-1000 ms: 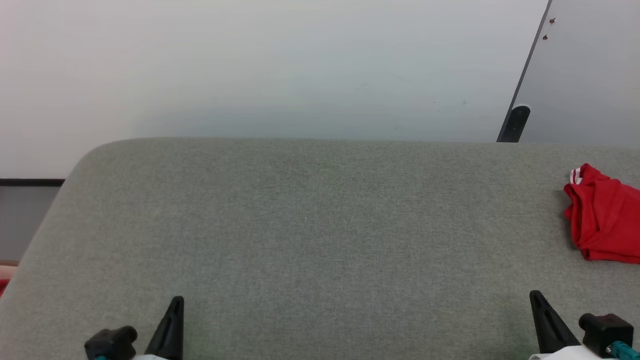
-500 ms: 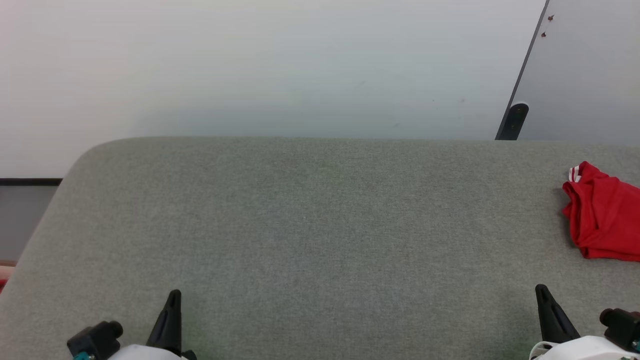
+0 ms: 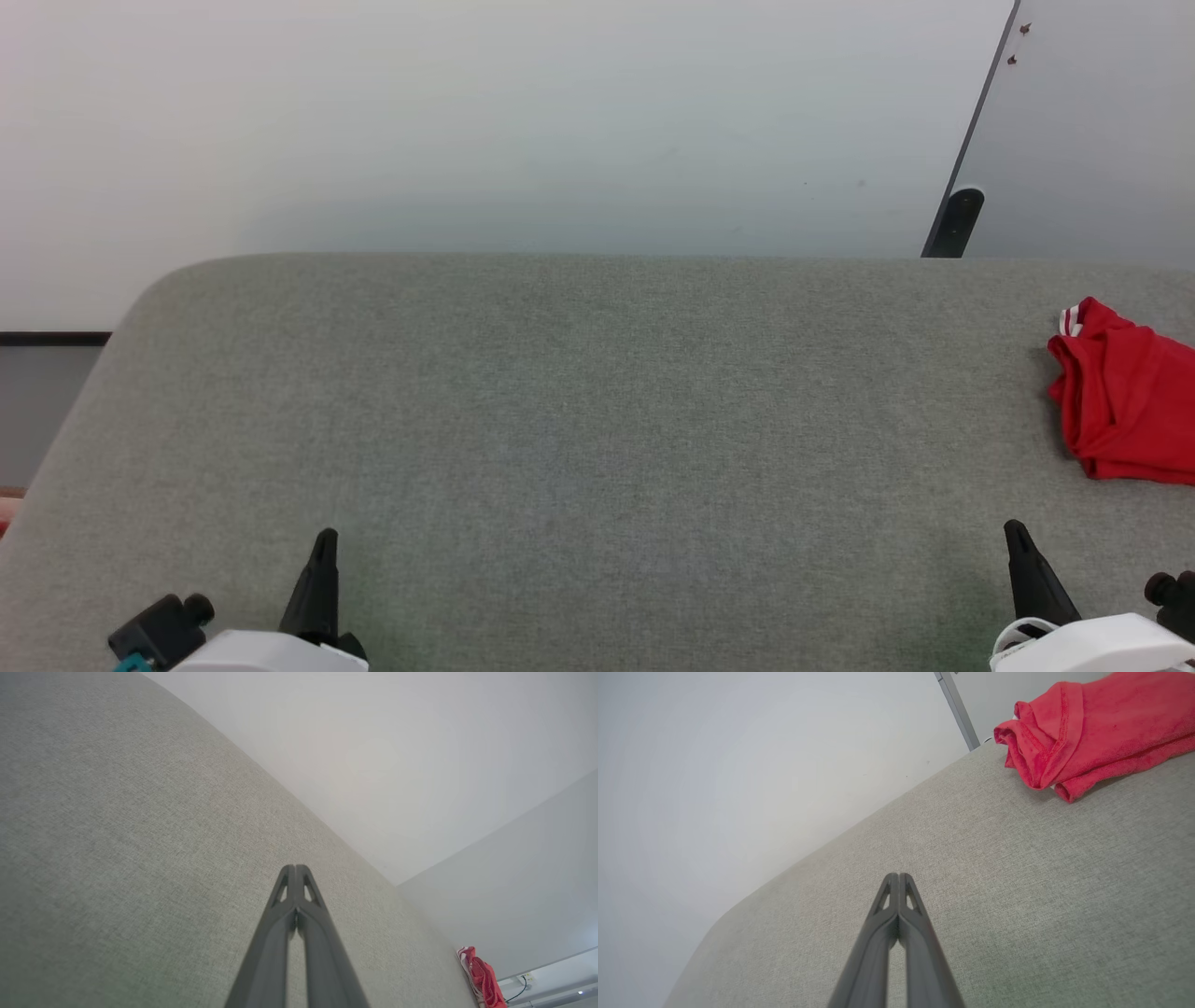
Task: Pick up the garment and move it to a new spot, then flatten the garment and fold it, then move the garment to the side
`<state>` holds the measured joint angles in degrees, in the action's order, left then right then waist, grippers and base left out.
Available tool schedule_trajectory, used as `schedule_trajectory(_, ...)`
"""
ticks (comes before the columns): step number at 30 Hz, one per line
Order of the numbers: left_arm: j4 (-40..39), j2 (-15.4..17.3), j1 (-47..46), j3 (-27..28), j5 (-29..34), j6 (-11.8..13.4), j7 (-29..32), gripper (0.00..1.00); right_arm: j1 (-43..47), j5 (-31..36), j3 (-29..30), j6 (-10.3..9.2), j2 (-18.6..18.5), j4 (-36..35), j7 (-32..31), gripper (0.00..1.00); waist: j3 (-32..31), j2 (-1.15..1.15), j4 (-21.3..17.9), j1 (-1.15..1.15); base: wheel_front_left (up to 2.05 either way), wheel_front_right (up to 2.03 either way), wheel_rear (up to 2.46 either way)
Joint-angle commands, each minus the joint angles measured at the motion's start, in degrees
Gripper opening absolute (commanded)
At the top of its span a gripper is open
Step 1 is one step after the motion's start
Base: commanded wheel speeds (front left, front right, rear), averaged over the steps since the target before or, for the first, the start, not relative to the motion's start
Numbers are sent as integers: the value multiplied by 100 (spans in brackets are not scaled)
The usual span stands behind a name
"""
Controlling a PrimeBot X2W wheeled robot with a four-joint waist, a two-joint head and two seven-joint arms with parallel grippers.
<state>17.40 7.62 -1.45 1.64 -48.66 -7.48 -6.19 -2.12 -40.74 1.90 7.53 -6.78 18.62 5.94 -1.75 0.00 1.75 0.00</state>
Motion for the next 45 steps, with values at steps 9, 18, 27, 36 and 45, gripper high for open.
schedule_trajectory(9,-131,-43,-205,100,-682,-1,185,0,-213,-819,104,-2,46,-149,-184,0,19,0,-17,0,0,0,0)
schedule_trajectory(18,-164,-107,-252,162,-1233,-1,352,0,-255,-1471,160,-3,98,-200,-348,0,38,0,-35,0,0,0,0)
schedule_trajectory(27,-195,-167,-293,217,-1744,-1,504,0,-287,-2064,216,-3,145,-246,-494,0,57,0,-52,0,0,0,0)
schedule_trajectory(36,-225,-222,-335,270,-2216,-2,643,0,-313,-2625,262,-4,191,-289,-635,0,77,0,-69,0,0,0,0)
schedule_trajectory(45,-249,-275,-367,317,-2641,-2,770,0,-346,-3127,306,-4,233,-326,-760,0,96,0,-87,0,0,0,0)
